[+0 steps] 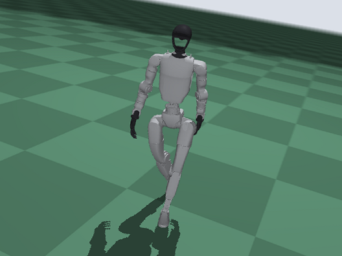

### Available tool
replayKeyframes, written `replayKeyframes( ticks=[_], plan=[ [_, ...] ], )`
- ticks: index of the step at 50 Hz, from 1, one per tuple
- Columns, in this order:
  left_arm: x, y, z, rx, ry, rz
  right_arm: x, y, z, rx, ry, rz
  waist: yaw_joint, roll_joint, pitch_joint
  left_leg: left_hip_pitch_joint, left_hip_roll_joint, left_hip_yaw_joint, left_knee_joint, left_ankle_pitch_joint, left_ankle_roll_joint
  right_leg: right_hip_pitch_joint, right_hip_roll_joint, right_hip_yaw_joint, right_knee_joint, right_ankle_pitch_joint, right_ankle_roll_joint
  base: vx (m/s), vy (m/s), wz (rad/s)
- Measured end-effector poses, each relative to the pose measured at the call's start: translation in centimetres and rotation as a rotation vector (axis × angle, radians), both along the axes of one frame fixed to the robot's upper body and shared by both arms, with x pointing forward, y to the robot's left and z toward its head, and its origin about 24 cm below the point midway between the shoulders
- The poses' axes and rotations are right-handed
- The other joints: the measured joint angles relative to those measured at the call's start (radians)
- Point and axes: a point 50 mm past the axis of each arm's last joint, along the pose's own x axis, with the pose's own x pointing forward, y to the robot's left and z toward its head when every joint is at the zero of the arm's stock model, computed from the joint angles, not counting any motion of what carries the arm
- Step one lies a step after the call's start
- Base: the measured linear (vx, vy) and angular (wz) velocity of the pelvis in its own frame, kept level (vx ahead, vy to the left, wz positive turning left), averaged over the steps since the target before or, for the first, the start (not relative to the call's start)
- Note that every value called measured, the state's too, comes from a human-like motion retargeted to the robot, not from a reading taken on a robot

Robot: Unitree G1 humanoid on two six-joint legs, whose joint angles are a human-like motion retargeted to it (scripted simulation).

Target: Walk run

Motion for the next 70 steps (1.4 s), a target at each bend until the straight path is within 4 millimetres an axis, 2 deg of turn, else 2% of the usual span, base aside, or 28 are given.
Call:
replayKeyframes(
  ticks=[3, 4, 7, 9, 12, 15, 17, 20, 24, 25, 28, 30, 32, 34, 36, 38, 40, 41, 44, 47, 54, 57, 60, 63, 64, 65, 66, 70],
  plan=[
    [3.8, 1.0, -0.9, 0.095, -0.094, -0.038, -3.0, 1.5, -0.4, 0.044, 0.071, -0.024, -0.048, 0.079, -0.012, 0.068, 0.044, -0.071, 0.01, -0.053, -0.01, -0.105, 0.106, 0.065, 0.24, 0.168, 0.029, 0.88, -0.05, 1.08],
    [5.5, 1.4, -1.2, 0.121, -0.145, -0.054, -3.9, 1.8, -0.5, 0.063, 0.098, -0.025, -0.045, 0.095, -0.014, 0.087, 0.056, -0.085, 0.008, -0.066, -0.014, -0.146, 0.132, 0.099, 0.316, 0.166, 0.035, 0.64, -0.05, 0.57],
    [11.9, 2.0, -1.8, 0.146, -0.343, -0.119, -6.4, 2.6, -0.5, 0.111, 0.194, -0.015, -0.035, 0.123, -0.012, 0.136, 0.07, -0.127, 0.004, -0.1, -0.027, -0.265, 0.186, 0.213, 0.47, 0.014, 0.02, 0.69, -0.06, 0.58],
    [16.3, 2.0, -1.7, 0.121, -0.49, -0.191, -8.2, 3.0, -0.4, 0.115, 0.256, -0.011, -0.065, 0.15, -0.011, 0.167, 0.075, -0.158, 0.001, -0.116, -0.033, -0.326, 0.183, 0.238, 0.484, -0.073, 0.003, 0.7, -0.05, 1.32],
    [22.4, 1.7, -0.6, 0.071, -0.704, -0.321, -10.5, 3.6, -0.1, 0.109, 0.315, -0.021, -0.135, 0.187, -0.001, 0.215, 0.08, -0.201, -0.001, -0.133, -0.045, -0.401, 0.107, 0.211, 0.414, -0.198, -0.057, 0.7, -0.1, 1.74],
    [27.3, 1.8, 1.1, 0.042, -0.864, -0.441, -12.3, 4.5, 0.1, 0.13, 0.375, -0.041, -0.18, 0.182, 0.018, 0.274, 0.058, -0.239, -0.009, -0.157, -0.055, -0.435, -0.024, 0.153, 0.222, -0.214, -0.095, 0.57, -0.2, 1.21],
    [29.6, 2.1, 2.2, 0.044, -0.926, -0.503, -12.8, 5.0, 0.2, 0.148, 0.397, -0.056, -0.201, 0.163, 0.039, 0.322, 0.036, -0.258, -0.011, -0.176, -0.061, -0.45, -0.092, 0.135, 0.077, -0.211, -0.107, 0.69, -0.33, 0.76],
    [31.3, 2.6, 3.2, 0.074, -0.978, -0.551, -12.7, 5.4, 0.1, 0.158, 0.398, -0.063, -0.216, 0.149, 0.068, 0.399, 0.026, -0.26, -0.014, -0.21, -0.077, -0.488, -0.129, 0.166, -0.118, -0.22, -0.144, 0.66, -0.33, 0.2],
    [30.0, 3.5, 2.7, 0.135, -0.962, -0.499, -11.2, 4.8, -0.2, 0.13, 0.359, -0.025, -0.194, 0.17, 0.073, 0.47, 0.061, -0.188, -0.013, -0.255, -0.121, -0.537, -0.096, 0.224, -0.311, -0.237, -0.141, 0.66, -0.31, -0.78],
    [29.1, 3.7, 2.3, 0.139, -0.936, -0.478, -10.7, 4.5, -0.2, 0.119, 0.343, -0.016, -0.197, 0.175, 0.074, 0.485, 0.065, -0.18, -0.006, -0.263, -0.133, -0.54, -0.097, 0.196, -0.317, -0.252, -0.131, 0.69, -0.31, -0.47],
    [24.6, 3.6, 0.5, 0.086, -0.774, -0.429, -9.2, 3.7, -0.4, 0.079, 0.293, -0.012, -0.251, 0.19, 0.066, 0.516, 0.075, -0.182, 0.029, -0.243, -0.195, -0.551, -0.104, 0.1, -0.201, -0.261, -0.177, 0.78, -0.34, 0.23],
    [20.7, 3.3, -0.6, 0.02, -0.622, -0.419, -8.7, 3.3, -0.5, 0.052, 0.264, -0.031, -0.311, 0.202, 0.054, 0.529, 0.087, -0.208, 0.068, -0.177, -0.249, -0.531, -0.11, 0.075, -0.178, -0.165, -0.145, 0.86, -0.4, 0.76],
    [16.4, 3.4, -1.2, -0.029, -0.454, -0.419, -8.5, 3.2, -0.5, 0.035, 0.247, -0.055, -0.333, 0.22, 0.038, 0.525, 0.122, -0.226, 0.128, -0.045, -0.326, -0.507, -0.06, 0.164, -0.156, -0.17, -0.203, 0.94, -0.54, 0.1],
    [12.3, 3.0, -1.5, -0.029, -0.313, -0.42, -8.5, 3.2, -0.5, 0.032, 0.249, -0.097, -0.337, 0.228, 0.028, 0.492, 0.145, -0.265, 0.25, 0.14, -0.408, -0.488, -0.052, 0.156, -0.122, -0.21, -0.252, 0.76, -0.43, -0.02],
    [8.9, 2.2, -1.5, 0.003, -0.222, -0.395, -8.3, 3.0, -0.4, 0.039, 0.25, -0.131, -0.338, 0.197, 0.021, 0.427, 0.113, -0.304, 0.42, 0.312, -0.471, -0.455, -0.071, 0.167, -0.115, -0.242, -0.288, 0.74, -0.38, -0.12],
    [6.5, 1.7, -1.2, 0.018, -0.173, -0.336, -7.5, 3.0, -0.5, 0.052, 0.233, -0.132, -0.32, 0.15, 0.014, 0.347, 0.06, -0.32, 0.602, 0.444, -0.484, -0.413, -0.07, 0.202, -0.123, -0.273, -0.317, 0.83, -0.5, -0.56],
    [4.7, 1.0, -1.0, -0.011, -0.137, -0.275, -6.5, 2.8, -0.6, 0.052, 0.203, -0.118, -0.324, 0.14, 0.012, 0.255, 0.072, -0.334, 0.741, 0.45, -0.445, -0.372, -0.056, 0.193, -0.133, -0.299, -0.331, 0.74, -0.47, -0.02],
    [4.1, 0.5, -1.0, -0.033, -0.124, -0.252, -5.8, 2.5, -0.6, 0.042, 0.185, -0.105, -0.327, 0.137, 0.017, 0.214, 0.099, -0.316, 0.78, 0.391, -0.418, -0.353, -0.053, 0.185, -0.142, -0.305, -0.335, 0.74, -0.42, 0.16],
    [2.9, -0.6, -0.8, -0.073, -0.106, -0.203, -3.5, 1.7, -0.5, 0.004, 0.127, -0.048, -0.284, 0.113, 0.035, 0.096, 0.167, -0.229, 0.825, 0.258, -0.339, -0.296, -0.02, 0.218, -0.171, -0.317, -0.355, 0.6, -0.32, -0.67],
    [1.9, -1.0, -0.6, -0.08, -0.085, -0.189, -1.3, 1.1, -0.3, -0.026, 0.063, 0.017, -0.222, 0.083, 0.054, 0.0, 0.173, -0.179, 0.737, 0.146, -0.28, -0.238, 0.005, 0.269, -0.195, -0.329, -0.352, 0.53, -0.23, -1.06],
    [0.9, -1.2, -0.3, -0.102, -0.061, -0.213, 2.8, -0.3, 0.4, -0.087, -0.054, 0.109, -0.153, 0.107, 0.086, -0.085, 0.161, -0.13, 0.212, 0.066, -0.228, -0.117, 0.103, 0.296, -0.219, -0.395, -0.389, 0.64, -0.18, -0.51],
    [0.8, -0.7, -0.3, -0.084, -0.057, -0.2, 3.7, -0.5, 0.6, -0.104, -0.087, 0.119, -0.137, 0.106, 0.094, -0.099, 0.083, -0.286, 0.015, 0.036, -0.234, -0.072, 0.133, 0.307, -0.214, -0.425, -0.412, 0.69, -0.16, -0.39],
    [0.5, 0.1, -0.1, -0.06, -0.045, -0.175, 3.4, -0.3, 0.5, -0.1, -0.089, 0.125, -0.098, 0.084, 0.111, -0.083, 0.065, -0.362, -0.048, 0.036, -0.293, -0.025, 0.15, 0.353, -0.178, -0.449, -0.428, 0.71, -0.13, -0.85],
    [0.2, 1.0, 0.1, -0.026, -0.023, -0.153, 2.0, 0.2, 0.2, -0.083, -0.049, 0.129, -0.057, 0.076, 0.1, -0.055, 0.094, -0.299, 0.011, 0.113, -0.272, 0.003, 0.169, 0.371, -0.13, -0.414, -0.421, 0.94, -0.08, -0.99],
    [0.1, 1.3, 0.2, -0.016, -0.015, -0.144, 1.3, 0.3, 0.1, -0.076, -0.026, 0.13, -0.046, 0.068, 0.089, -0.045, 0.092, -0.284, 0.016, 0.131, -0.233, 0.007, 0.162, 0.363, -0.11, -0.377, -0.405, 0.78, -0.05, -0.99],
    [0.0, 1.5, 0.2, -0.007, -0.006, -0.136, 0.5, 0.5, -0.1, -0.068, 0.0, 0.13, -0.037, 0.056, 0.077, -0.035, 0.083, -0.278, 0.015, 0.145, -0.181, 0.009, 0.15, 0.352, -0.089, -0.333, -0.385, 0.89, -0.03, -0.68],
    [0.0, 1.7, 0.2, 0.0, 0.0, -0.122, -0.4, 0.8, -0.2, -0.06, 0.029, 0.132, -0.054, 0.046, 0.067, -0.026, 0.068, -0.304, 0.033, 0.112, -0.164, 0.003, 0.14, 0.333, -0.053, -0.26, -0.353, 0.94, -0.02, -0.44],
    [2.3, 3.0, -0.2, 0.014, -0.029, -0.106, -3.2, 2.2, -0.6, -0.026, 0.12, 0.097, -0.106, 0.062, 0.064, 0.02, 0.102, -0.305, 0.094, 0.006, -0.165, -0.092, 0.189, 0.347, 0.218, 0.056, -0.16, 0.82, -0.08, -0.23]
  ],
)
